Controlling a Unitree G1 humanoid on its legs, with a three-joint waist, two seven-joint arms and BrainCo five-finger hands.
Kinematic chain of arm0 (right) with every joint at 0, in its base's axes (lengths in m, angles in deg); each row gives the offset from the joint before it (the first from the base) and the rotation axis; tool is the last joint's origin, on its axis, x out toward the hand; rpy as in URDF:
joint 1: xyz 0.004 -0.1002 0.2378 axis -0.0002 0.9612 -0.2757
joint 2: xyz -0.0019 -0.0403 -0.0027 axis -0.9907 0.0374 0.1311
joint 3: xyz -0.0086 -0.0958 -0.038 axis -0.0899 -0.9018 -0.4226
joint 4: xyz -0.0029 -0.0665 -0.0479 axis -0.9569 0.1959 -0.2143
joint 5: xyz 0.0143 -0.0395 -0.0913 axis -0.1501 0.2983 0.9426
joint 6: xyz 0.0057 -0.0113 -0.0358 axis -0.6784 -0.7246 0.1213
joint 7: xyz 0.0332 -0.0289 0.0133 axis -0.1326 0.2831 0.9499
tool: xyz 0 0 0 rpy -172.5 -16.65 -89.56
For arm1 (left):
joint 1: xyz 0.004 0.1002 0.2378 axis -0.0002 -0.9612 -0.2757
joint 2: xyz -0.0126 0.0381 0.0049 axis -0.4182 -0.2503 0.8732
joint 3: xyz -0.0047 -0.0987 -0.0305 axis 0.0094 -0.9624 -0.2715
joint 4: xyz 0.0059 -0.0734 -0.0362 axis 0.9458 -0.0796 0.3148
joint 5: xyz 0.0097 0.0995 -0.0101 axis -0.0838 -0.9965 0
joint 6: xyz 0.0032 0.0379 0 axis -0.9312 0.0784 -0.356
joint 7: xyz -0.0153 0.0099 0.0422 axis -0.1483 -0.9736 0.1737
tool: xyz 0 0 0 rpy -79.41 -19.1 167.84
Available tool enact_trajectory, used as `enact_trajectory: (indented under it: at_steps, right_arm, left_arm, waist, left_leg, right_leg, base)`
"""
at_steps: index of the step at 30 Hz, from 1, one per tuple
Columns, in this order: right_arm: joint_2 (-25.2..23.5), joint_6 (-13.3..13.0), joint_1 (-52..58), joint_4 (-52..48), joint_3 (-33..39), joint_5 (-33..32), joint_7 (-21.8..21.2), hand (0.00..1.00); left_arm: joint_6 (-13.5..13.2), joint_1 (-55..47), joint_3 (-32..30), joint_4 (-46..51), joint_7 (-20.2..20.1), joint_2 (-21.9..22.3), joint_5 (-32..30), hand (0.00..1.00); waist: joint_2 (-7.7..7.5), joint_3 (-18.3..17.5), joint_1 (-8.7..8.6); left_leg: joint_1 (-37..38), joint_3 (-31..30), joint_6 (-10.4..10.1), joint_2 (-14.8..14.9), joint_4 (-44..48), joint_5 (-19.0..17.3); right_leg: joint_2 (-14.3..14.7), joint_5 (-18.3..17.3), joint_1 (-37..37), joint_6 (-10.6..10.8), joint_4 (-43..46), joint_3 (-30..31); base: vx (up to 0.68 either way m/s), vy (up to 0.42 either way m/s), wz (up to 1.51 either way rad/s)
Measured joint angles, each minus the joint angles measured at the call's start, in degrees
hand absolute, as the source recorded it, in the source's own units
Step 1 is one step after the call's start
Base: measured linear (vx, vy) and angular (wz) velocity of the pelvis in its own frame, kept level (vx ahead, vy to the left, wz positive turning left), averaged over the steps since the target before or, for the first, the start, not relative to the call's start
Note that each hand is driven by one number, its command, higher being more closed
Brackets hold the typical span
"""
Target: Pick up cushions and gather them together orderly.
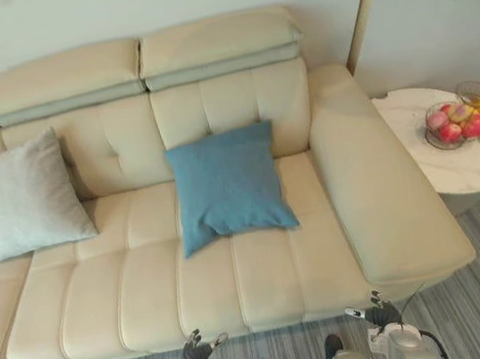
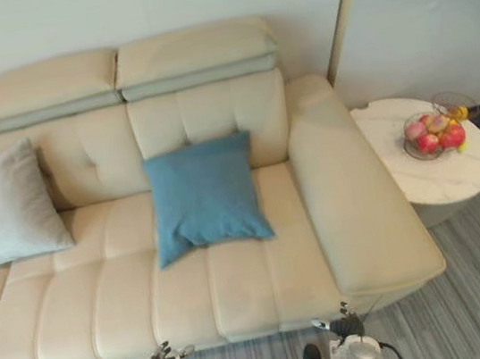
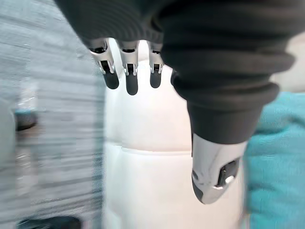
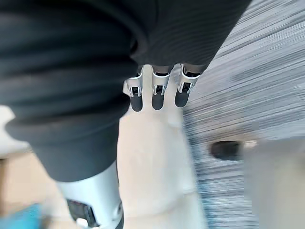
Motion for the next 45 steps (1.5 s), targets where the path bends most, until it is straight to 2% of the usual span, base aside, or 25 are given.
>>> enact_trajectory:
  at_steps: [2, 3, 4, 5, 6, 7, 8, 9, 10, 11, 12, 13, 14, 15, 16, 18, 23, 28, 37, 38, 45]
  right_arm:
    - [-0.16, 0.36, 0.17, 0.94, -1.59, 0.85, -0.13, 0.00]
    - [-0.11, 0.41, 0.20, 0.94, -1.89, 0.88, -0.14, 0.00]
    - [0.38, 0.40, 0.18, 0.87, -3.54, 1.00, -0.14, 0.00]
    - [0.43, 0.37, -0.05, 0.80, -3.90, 1.26, -0.13, 0.00]
    - [0.31, 0.36, -0.70, 0.46, -4.41, 1.85, -0.25, 0.00]
    - [0.30, 0.36, -0.13, 0.40, -4.41, 2.60, -0.29, 0.00]
    - [0.29, 0.35, 0.31, 0.39, -4.40, 2.65, -0.30, 0.00]
    - [0.12, 0.26, 1.59, -0.22, -4.21, 2.68, -0.33, 0.00]
    - [0.13, 0.23, 1.96, -0.65, -4.27, 2.71, -0.32, 0.00]
    - [-0.07, 0.04, 2.82, -0.73, -4.31, 2.93, -0.34, 0.00]
    - [-0.28, 0.06, 3.48, 0.23, -4.34, 3.03, -0.34, 0.00]
    - [-0.04, 0.06, 3.49, 1.73, -4.20, 2.88, -0.42, 0.00]
    - [1.50, 0.19, 3.29, 2.89, -3.59, 3.04, -0.07, 0.00]
    - [2.22, 0.25, 2.87, 3.69, -3.76, 3.08, -0.09, 0.00]
    - [2.84, 0.39, 2.18, 4.75, -3.71, 3.08, -0.07, 0.00]
    - [3.03, 0.65, 1.16, 5.67, -3.03, 3.08, 0.11, 0.00]
    - [3.15, 1.31, 2.06, 6.06, -0.71, 2.90, 0.48, 0.00]
    - [2.22, 1.66, 2.42, 8.01, 2.54, 2.42, 0.78, 0.00]
    - [2.12, 1.61, 2.24, 8.19, 3.76, 2.40, 0.80, 0.00]
    - [2.21, 1.87, 1.67, 10.00, 3.82, 2.40, 0.80, 0.00]
    - [2.20, 1.87, 1.73, 10.00, 3.87, 2.35, 0.88, 0.00]
  left_arm:
    - [0.11, -1.66, 0.09, -0.73, 0.63, -0.26, -1.21, 0.00]
    - [0.09, -2.06, 0.08, -0.72, 0.66, -0.25, -1.33, 0.00]
    - [0.12, -2.13, -0.22, -0.71, 1.11, -0.84, -2.35, 0.00]
    - [0.12, -2.15, -0.24, -0.73, 1.12, -0.92, -2.55, 0.00]
    - [0.14, -2.09, -0.73, -1.07, 1.17, -0.76, -3.06, 0.00]
    - [0.39, -2.31, -1.58, -1.21, 1.54, -0.35, -3.11, 0.00]
    - [0.54, -2.43, -1.77, -1.21, 1.73, -0.18, -3.10, 0.00]
    - [0.99, -2.67, -2.14, -1.17, 1.95, 0.14, -3.09, 0.00]
    - [1.05, -2.91, -2.24, -1.17, 1.97, 0.16, -3.09, 0.00]
    - [1.05, -3.40, -2.67, -1.10, 2.08, 0.06, -2.65, 0.00]
    - [1.05, -3.36, -2.71, -1.10, 2.10, -0.17, -2.52, 0.00]
    - [1.09, -2.93, -3.11, -1.52, 2.15, 0.25, -2.59, 0.00]
    - [1.18, -2.93, -3.13, -1.65, 1.92, 1.72, -2.27, 0.00]
    - [1.07, -3.22, -3.18, -1.62, 1.95, 2.17, -2.02, 0.00]
    - [1.03, -3.55, -3.21, -1.71, 2.01, 2.40, -1.72, 0.00]
    - [1.06, -3.68, -3.20, -2.08, 2.01, 2.16, -0.88, 0.00]
    - [1.11, -3.63, -3.40, -2.91, 2.00, 1.54, -0.73, 0.00]
    - [1.21, -4.20, -4.74, -3.07, 1.91, 0.43, -0.02, 0.00]
    - [1.29, -4.62, -5.22, -4.01, 1.64, -0.09, 0.30, 0.00]
    - [2.23, -4.70, -4.45, -5.03, 1.59, -1.05, 0.31, 0.00]
    - [2.23, -4.68, -4.45, -5.05, 1.60, -1.05, 0.31, 0.00]
  waist:
    - [-1.19, 0.33, 0.55]
    - [-1.28, 0.33, 0.67]
    - [-1.47, 0.26, 1.16]
    - [-1.09, 0.39, 1.36]
    - [-0.36, 0.78, 1.41]
    - [0.69, 1.11, 1.52]
    - [1.02, 1.22, 1.58]
    - [1.37, 1.20, 2.00]
    - [1.31, 1.15, 2.17]
    - [0.48, 0.52, 2.34]
    - [-1.29, -0.23, 2.35]
    - [-0.95, -0.52, 2.40]
    - [1.13, -2.13, 2.86]
    - [1.86, -2.59, 3.05]
    - [2.43, -2.92, 3.48]
    - [2.47, -2.91, 3.45]
    - [2.06, -2.77, 3.30]
    - [1.78, -2.85, 3.10]
    - [1.86, -3.12, 2.98]
    - [1.08, -4.16, 2.01]
    - [1.06, -4.15, 2.00]
  left_leg:
    - [0.60, 2.48, 0.22, -0.60, 0.69, 0.04]
    - [0.63, 3.04, 0.56, -0.66, 0.79, 0.03]
    - [0.33, 5.30, 3.66, -0.68, 0.70, 0.47]
    - [0.32, 5.99, 4.15, -0.46, 0.47, 0.71]
    - [0.39, 7.34, 4.95, 0.09, 0.16, 1.39]
    - [0.46, 7.30, 4.87, 0.75, 0.16, 1.91]
    - [0.56, 7.07, 4.74, 1.07, 0.14, 2.13]
    - [0.50, 6.56, 4.04, 1.78, -0.03, 2.79]
    - [0.47, 6.38, 3.80, 1.91, -0.16, 3.04]
    - [-0.28, 5.22, 2.90, 1.92, -0.65, 4.07]
    - [-0.56, 3.40, 1.67, 1.01, -1.60, 5.19]
    - [-0.91, 2.08, 0.93, 1.17, -2.66, 5.92]
    - [-1.70, -0.02, 1.04, 2.57, -5.46, 7.60]
    - [-1.66, -0.17, 0.89, 3.09, -7.06, 8.39]
    - [-0.87, 0.02, 0.63, 4.25, -10.37, 10.66]
    - [0.35, -0.04, 0.80, 4.95, -13.61, 13.00]
    - [1.90, -0.23, 0.64, 4.48, -14.11, 13.21]
    - [3.49, -1.67, 1.03, 2.64, -15.21, 13.49]
    - [5.67, -2.93, 1.54, 1.67, -17.47, 14.22]
    - [7.64, -3.76, 1.58, 1.13, -19.16, 14.23]
    - [7.63, -3.79, 1.58, 1.13, -19.16, 14.23]
  right_leg:
    - [-0.56, 2.23, -0.08, 0.32, -1.05, 1.50]
    - [-0.66, 2.78, -0.07, 0.26, -1.27, 1.32]
    - [-0.59, 6.50, -0.69, 0.19, -2.40, 0.75]
    - [-0.50, 7.57, -0.79, 0.14, -2.93, 0.72]
    - [-0.72, 2.22, -2.58, -1.20, 4.42, 0.06]
    - [-0.74, -3.84, -3.61, -2.57, 13.50, -0.38]
    - [-0.73, -5.84, -3.60, -3.22, 16.77, -0.51]
    - [-0.81, -9.87, -3.23, -2.91, 23.40, -0.36]
    - [-0.91, -10.89, -2.95, -2.55, 24.87, -0.18]
    - [-1.28, -14.65, -1.42, -1.33, 26.67, 0.74]
    - [-1.63, -18.36, 1.12, 0.73, 22.10, 1.11]
    - [-0.31, -19.50, 2.77, -0.84, 18.10, 0.27]
    - [2.98, -16.12, 4.15, -1.83, 11.51, -1.02]
    - [4.23, -15.01, 4.65, -1.81, 8.98, -0.84]
    - [6.11, -12.63, 5.03, -2.69, 5.23, -0.66]
    - [7.75, -10.71, 5.37, -3.97, 2.83, -0.19]
    - [8.08, -9.40, 7.62, -3.74, 1.09, -0.08]
    - [6.51, -7.88, 11.26, -2.70, -2.38, -1.38]
    - [5.88, -7.00, 13.92, -2.15, -4.64, -2.24]
    - [5.74, -6.78, 16.37, -1.83, -7.26, -2.87]
    - [5.73, -6.78, 16.38, -1.83, -7.26, -2.92]
  base:
    - [-0.17, 0.097, -0.49]
    - [-0.21, 0.073, -0.63]
    - [-0.21, 0.043, -0.50]
    - [-0.37, 0.027, -0.61]
    - [-0.31, -0.022, -0.28]
    - [-0.26, -0.045, -0.18]
    - [-0.14, -0.079, 0.03]
    - [-0.09, -0.100, 0.06]
    - [-0.10, -0.184, 0.22]
    - [-0.06, -0.269, 0.46]
    - [-0.05, -0.363, 0.60]
    - [-0.03, -0.320, 0.49]
    - [-0.01, -0.203, 0.15]
    - [-0.01, -0.113, -0.20]
    - [0.01, -0.114, -0.34]
    - [-0.01, -0.122, -0.22]
    - [0.00, -0.012, -0.03]
    - [0.02, 0.092, 0.18]
    - [0.00, 0.020, 0.07]
    - [0.00, 0.000, 0.00]
    - [0.00, 0.000, 0.00]
